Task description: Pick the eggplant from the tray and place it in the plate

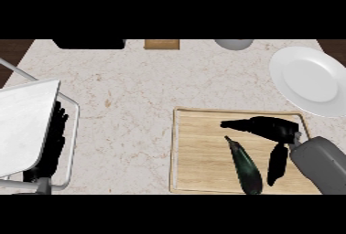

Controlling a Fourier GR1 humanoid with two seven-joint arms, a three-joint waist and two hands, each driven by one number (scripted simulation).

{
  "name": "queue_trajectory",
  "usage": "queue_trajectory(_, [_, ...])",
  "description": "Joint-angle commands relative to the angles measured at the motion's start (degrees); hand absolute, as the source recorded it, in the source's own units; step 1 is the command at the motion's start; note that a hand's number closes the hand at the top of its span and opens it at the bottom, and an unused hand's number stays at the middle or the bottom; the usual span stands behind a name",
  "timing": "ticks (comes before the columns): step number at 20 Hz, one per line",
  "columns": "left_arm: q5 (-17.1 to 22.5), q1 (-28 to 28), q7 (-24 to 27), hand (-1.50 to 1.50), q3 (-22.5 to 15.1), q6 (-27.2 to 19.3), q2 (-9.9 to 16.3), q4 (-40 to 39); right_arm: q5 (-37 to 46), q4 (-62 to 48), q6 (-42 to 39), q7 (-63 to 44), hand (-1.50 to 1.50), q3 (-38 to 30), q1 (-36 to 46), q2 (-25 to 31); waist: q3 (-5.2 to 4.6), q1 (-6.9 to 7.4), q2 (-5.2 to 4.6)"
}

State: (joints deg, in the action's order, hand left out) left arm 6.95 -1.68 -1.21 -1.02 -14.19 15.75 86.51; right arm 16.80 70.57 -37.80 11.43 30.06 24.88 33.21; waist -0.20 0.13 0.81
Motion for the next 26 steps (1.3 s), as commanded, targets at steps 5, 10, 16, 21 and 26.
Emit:
queue_trajectory(5, [2.1,6.9,-6.0,0.0,-2.3,7.1,3.1,-3.3,3.6,2.8,-0.4,-1.3,-1.5,1.4,-1.5,-0.9,0.18,-1.21,-0.85])
queue_trajectory(10, [2.6,7.0,-6.2,0.0,-1.5,7.3,4.3,-3.5,6.7,0.4,-1.1,0.6,1.5,5.1,-0.8,-4.8,0.22,-0.59,-1.11])
queue_trajectory(16, [2.3,5.4,-7.2,0.0,-3.3,5.9,3.4,-0.8,7.7,0.0,-0.7,6.0,1.5,5.5,-0.7,-5.4,0.28,-0.19,-1.15])
queue_trajectory(21, [1.8,4.8,-6.6,0.0,-3.6,5.4,3.4,-0.6,8.2,2.4,1.7,3.9,1.5,5.1,-4.6,-7.0,0.24,-1.03,-0.9])
queue_trajectory(26, [1.6,5.8,-5.5,0.0,-3.5,4.7,3.5,-1.8,10.7,5.0,10.9,1.0,1.5,-2.8,-3.0,-4.4,0.22,-1.77,-0.8])
